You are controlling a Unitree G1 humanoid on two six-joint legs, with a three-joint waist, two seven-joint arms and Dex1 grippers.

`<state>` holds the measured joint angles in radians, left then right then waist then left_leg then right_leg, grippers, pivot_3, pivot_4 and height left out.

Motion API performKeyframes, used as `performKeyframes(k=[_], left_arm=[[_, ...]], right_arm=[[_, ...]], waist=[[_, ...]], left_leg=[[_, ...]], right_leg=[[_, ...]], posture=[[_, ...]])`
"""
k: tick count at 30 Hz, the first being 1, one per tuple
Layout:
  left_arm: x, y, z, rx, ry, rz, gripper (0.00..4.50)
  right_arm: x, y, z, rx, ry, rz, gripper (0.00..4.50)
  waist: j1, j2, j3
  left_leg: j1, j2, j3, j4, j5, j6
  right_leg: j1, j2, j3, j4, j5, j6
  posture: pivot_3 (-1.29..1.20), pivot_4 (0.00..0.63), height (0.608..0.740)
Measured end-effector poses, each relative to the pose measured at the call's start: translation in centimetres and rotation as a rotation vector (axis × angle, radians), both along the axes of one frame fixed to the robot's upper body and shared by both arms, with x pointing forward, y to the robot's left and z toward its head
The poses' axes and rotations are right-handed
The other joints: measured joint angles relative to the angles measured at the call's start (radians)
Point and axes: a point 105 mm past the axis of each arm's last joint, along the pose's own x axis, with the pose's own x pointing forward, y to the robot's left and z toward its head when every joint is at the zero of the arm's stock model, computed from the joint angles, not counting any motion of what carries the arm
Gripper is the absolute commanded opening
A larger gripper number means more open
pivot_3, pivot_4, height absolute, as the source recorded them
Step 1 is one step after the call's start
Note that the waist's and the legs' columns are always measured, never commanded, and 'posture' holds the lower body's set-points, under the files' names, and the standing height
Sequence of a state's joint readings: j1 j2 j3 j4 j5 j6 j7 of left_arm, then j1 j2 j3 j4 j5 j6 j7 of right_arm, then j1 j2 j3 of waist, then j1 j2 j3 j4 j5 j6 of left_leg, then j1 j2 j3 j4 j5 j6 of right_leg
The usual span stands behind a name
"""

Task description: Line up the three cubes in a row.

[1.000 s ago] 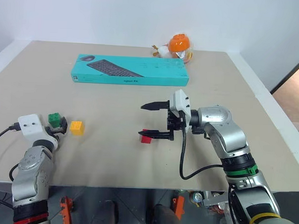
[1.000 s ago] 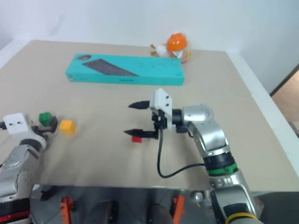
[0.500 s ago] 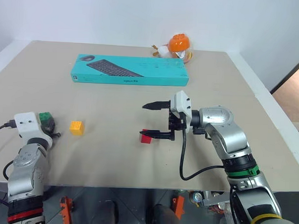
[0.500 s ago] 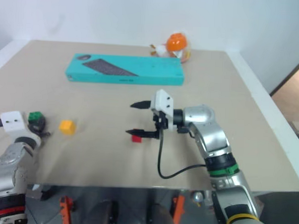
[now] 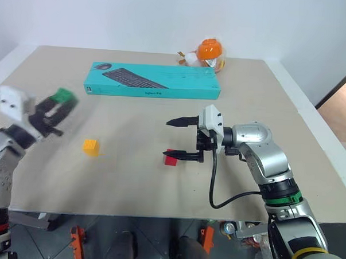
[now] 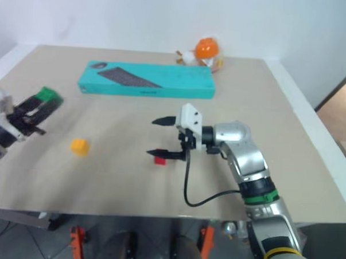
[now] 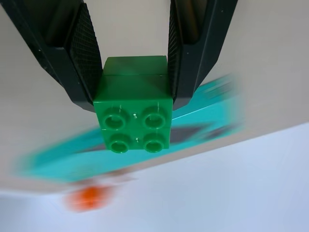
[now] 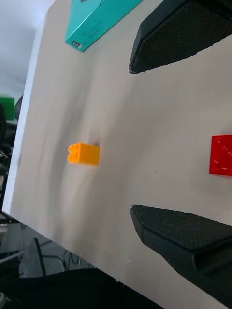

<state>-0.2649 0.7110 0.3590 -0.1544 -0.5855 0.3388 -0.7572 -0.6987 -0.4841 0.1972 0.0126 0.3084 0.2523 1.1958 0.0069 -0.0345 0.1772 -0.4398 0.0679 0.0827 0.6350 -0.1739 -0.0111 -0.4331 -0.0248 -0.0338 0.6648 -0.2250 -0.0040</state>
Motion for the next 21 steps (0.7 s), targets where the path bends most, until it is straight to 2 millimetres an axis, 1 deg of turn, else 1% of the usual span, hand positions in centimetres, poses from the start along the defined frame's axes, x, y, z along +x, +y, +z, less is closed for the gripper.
performKeyframes(k=[2,4,7,11,14,17,21], left_arm=[[-0.5,-2.4,-1.3,0.053,0.070,-0.168,1.30],[-1.1,-4.4,-2.7,0.094,0.129,-0.313,1.30],[-1.6,-6.2,-4.4,0.129,0.199,-0.466,1.30],[-1.2,-7.5,-5.3,0.190,0.227,-0.585,1.30],[-0.5,-8.0,-5.8,0.254,0.235,-0.643,1.30],[0.3,-8.6,-6.7,0.331,0.236,-0.704,1.30],[0.7,-9.6,-7.7,0.375,0.245,-0.769,1.30]], right_arm=[[0.1,-0.4,-0.1,-0.005,-0.002,-0.015,4.50],[0.1,-0.8,-0.3,-0.006,0.003,-0.032,4.50],[0.2,-0.9,-0.2,-0.004,-0.005,-0.047,4.50],[0.1,-1.1,-0.1,-0.007,-0.017,-0.070,4.50],[0.1,-1.3,-0.1,-0.004,-0.025,-0.087,4.50],[0.1,-1.7,-0.3,-0.010,-0.019,-0.112,4.50],[-0.1,-2.1,-0.4,-0.010,-0.007,-0.129,4.50]], waist=[[-0.003,0.000,0.000],[-0.003,0.000,0.000],[-0.002,0.000,0.000],[0.001,0.000,0.000],[0.001,0.000,0.000],[0.000,0.000,0.000],[0.000,0.000,0.000]], left_leg=[[0.000,-0.001,0.003,0.000,-0.001,0.001],[0.000,0.000,0.004,0.000,-0.001,0.001],[0.000,0.002,0.005,-0.001,-0.001,0.001],[0.000,0.004,0.003,-0.001,0.000,0.001],[0.000,0.004,0.004,0.000,0.000,0.001],[0.000,0.004,0.006,0.000,0.000,0.001],[-0.001,0.003,0.006,0.000,0.000,0.001]], right_leg=[[-0.002,0.001,0.002,0.000,0.000,0.001],[-0.003,0.003,0.002,0.000,-0.001,0.000],[-0.003,0.008,0.002,0.001,-0.002,-0.002],[-0.003,0.011,0.003,0.002,-0.001,-0.003],[-0.003,0.011,0.003,0.002,-0.001,-0.003],[-0.004,0.011,0.005,0.002,-0.001,-0.002],[-0.004,0.011,0.006,0.002,-0.001,-0.001]], posture=[[0.00,0.150,0.740],[0.00,0.150,0.740],[0.00,0.150,0.740],[0.00,0.150,0.740],[0.00,0.150,0.740],[0.00,0.150,0.740],[0.00,0.150,0.740]])
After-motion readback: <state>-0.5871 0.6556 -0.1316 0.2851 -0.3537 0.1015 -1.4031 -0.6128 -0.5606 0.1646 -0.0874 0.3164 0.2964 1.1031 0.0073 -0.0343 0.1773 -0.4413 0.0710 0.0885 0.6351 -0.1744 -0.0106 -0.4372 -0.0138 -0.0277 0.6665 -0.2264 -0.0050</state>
